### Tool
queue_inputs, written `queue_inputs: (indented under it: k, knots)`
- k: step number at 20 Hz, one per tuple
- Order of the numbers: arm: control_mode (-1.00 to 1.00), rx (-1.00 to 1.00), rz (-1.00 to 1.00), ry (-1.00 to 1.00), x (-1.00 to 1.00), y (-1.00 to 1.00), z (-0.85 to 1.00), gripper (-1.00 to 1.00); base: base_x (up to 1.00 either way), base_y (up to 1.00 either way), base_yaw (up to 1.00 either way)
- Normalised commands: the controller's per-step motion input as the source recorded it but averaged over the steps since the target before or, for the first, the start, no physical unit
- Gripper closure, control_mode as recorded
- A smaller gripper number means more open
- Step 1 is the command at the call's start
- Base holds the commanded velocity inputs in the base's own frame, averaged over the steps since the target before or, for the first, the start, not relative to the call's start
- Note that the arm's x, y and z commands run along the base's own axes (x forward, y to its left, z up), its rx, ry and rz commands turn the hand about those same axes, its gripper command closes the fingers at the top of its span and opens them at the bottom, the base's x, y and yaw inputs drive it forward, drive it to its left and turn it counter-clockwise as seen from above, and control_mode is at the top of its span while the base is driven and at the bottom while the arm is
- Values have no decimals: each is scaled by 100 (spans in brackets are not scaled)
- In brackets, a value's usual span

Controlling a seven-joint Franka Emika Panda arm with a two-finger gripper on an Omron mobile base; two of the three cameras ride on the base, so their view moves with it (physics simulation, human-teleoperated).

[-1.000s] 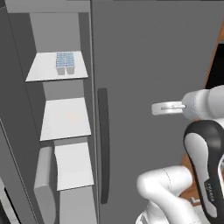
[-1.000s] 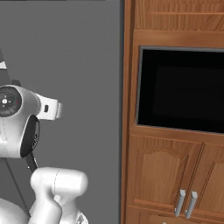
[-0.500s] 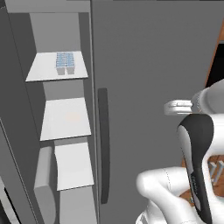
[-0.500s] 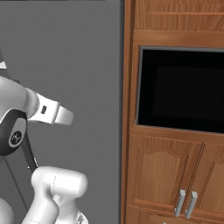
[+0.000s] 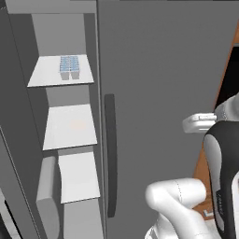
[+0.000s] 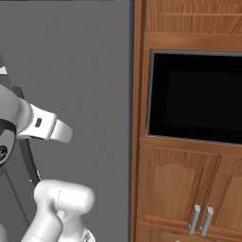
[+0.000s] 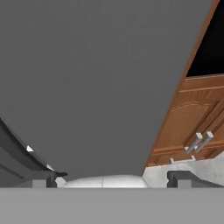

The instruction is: Open the freezer door, pick up the ice cube tray from the freezer, and place it on the dining counter.

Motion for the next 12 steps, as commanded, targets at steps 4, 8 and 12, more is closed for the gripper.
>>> queue_inputs:
  k: [4,8,12]
  knots:
    - [-100,-2,1,0,-13,14,-3,-100,0,0,0]
    - [-100,-1,0,0,-1,14,0,-100,0,0,0]
    - [100,0,0,0,0,2,0,-100,-14,1,0]
